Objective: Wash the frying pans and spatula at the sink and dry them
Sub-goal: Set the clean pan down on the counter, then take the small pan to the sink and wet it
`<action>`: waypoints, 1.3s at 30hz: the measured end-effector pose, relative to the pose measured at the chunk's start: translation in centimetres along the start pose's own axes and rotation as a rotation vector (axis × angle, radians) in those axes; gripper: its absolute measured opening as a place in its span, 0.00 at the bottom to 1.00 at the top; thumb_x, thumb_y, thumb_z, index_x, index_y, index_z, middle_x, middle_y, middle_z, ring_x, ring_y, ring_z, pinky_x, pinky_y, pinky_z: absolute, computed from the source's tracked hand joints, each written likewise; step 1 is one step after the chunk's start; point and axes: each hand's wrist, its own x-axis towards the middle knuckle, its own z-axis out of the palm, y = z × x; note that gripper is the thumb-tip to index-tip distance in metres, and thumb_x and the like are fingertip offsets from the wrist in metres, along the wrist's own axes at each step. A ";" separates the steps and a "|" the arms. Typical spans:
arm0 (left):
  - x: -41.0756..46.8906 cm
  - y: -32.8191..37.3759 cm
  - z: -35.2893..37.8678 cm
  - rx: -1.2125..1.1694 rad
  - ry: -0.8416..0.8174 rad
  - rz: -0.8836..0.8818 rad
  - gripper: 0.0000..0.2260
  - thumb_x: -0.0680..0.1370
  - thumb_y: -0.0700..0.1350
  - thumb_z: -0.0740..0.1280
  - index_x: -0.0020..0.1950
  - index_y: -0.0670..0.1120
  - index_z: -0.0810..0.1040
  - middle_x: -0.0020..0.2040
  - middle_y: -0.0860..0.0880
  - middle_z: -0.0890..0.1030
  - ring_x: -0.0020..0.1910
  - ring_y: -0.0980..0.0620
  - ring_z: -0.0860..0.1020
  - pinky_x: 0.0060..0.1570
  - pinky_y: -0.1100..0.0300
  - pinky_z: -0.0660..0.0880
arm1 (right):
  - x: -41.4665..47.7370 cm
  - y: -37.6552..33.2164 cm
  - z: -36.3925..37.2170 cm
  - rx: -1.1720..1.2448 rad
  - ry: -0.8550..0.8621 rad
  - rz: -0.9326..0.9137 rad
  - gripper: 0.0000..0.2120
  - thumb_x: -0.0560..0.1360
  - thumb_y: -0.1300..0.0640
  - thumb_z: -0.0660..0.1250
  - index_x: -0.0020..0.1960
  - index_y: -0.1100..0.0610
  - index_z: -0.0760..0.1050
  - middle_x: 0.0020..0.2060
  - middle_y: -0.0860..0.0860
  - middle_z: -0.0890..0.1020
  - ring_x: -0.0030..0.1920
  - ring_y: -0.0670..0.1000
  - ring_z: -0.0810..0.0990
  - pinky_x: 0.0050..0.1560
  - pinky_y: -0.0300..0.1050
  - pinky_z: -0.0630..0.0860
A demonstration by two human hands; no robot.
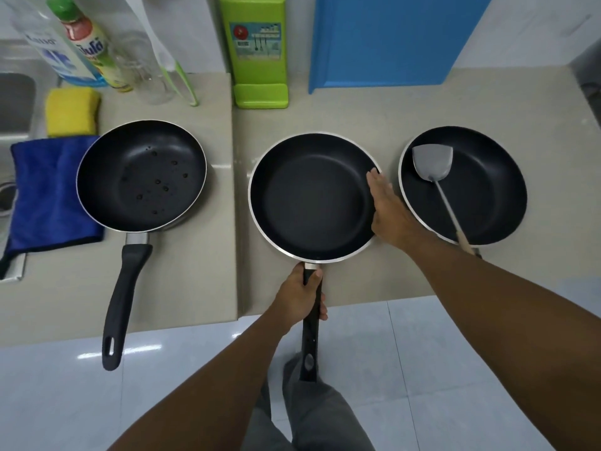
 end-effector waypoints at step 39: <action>-8.1 0.7 -36.5 0.944 0.269 0.476 0.31 0.88 0.52 0.53 0.84 0.38 0.44 0.85 0.41 0.41 0.84 0.43 0.44 0.82 0.50 0.48 | -7.3 -45.5 13.6 0.945 0.185 0.641 0.12 0.85 0.48 0.55 0.57 0.55 0.73 0.35 0.56 0.77 0.27 0.52 0.75 0.25 0.42 0.74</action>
